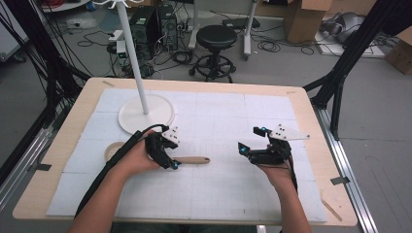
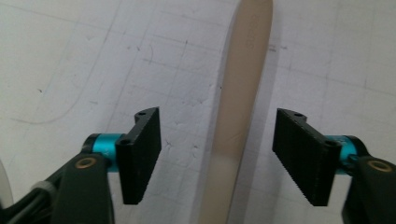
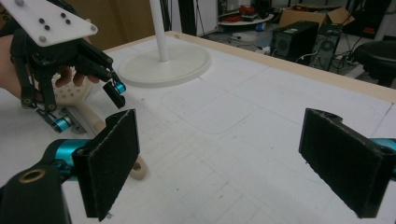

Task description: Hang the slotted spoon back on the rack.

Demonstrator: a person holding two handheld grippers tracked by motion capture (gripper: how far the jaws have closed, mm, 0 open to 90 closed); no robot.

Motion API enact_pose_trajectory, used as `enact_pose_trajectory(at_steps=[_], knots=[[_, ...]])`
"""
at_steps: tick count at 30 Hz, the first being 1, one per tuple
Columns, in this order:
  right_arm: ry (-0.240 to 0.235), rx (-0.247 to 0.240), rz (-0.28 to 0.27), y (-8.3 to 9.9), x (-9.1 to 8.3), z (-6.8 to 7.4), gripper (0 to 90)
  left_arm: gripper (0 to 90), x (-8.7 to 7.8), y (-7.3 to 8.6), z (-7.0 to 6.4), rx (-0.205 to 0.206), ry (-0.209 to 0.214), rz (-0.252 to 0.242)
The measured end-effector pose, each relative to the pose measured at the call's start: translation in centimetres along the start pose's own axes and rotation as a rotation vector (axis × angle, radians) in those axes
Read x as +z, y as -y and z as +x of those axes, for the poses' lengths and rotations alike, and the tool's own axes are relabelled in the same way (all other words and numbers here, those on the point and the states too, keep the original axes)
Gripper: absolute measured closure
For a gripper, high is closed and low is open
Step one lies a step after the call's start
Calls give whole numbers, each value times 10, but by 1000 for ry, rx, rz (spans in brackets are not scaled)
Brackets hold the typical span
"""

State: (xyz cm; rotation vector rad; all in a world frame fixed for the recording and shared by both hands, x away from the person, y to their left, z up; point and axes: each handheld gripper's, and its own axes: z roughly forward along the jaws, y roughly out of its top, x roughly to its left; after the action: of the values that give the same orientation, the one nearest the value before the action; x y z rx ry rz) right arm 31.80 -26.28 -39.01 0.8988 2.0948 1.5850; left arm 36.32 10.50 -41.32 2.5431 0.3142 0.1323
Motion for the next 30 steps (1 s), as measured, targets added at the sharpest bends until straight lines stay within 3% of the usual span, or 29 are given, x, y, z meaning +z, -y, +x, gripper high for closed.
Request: enact_pose_trajectory(at_steps=[17,21,30], knots=[[-7,-1,15,1,2,0,113,539,9,-1,2,-3,18,64],[-5,1,18,1,2,0,113,559,9,-1,2,-2,31,68],[-4,-5,18,1,3,0,113,538,11,-6,1,15,13,114]])
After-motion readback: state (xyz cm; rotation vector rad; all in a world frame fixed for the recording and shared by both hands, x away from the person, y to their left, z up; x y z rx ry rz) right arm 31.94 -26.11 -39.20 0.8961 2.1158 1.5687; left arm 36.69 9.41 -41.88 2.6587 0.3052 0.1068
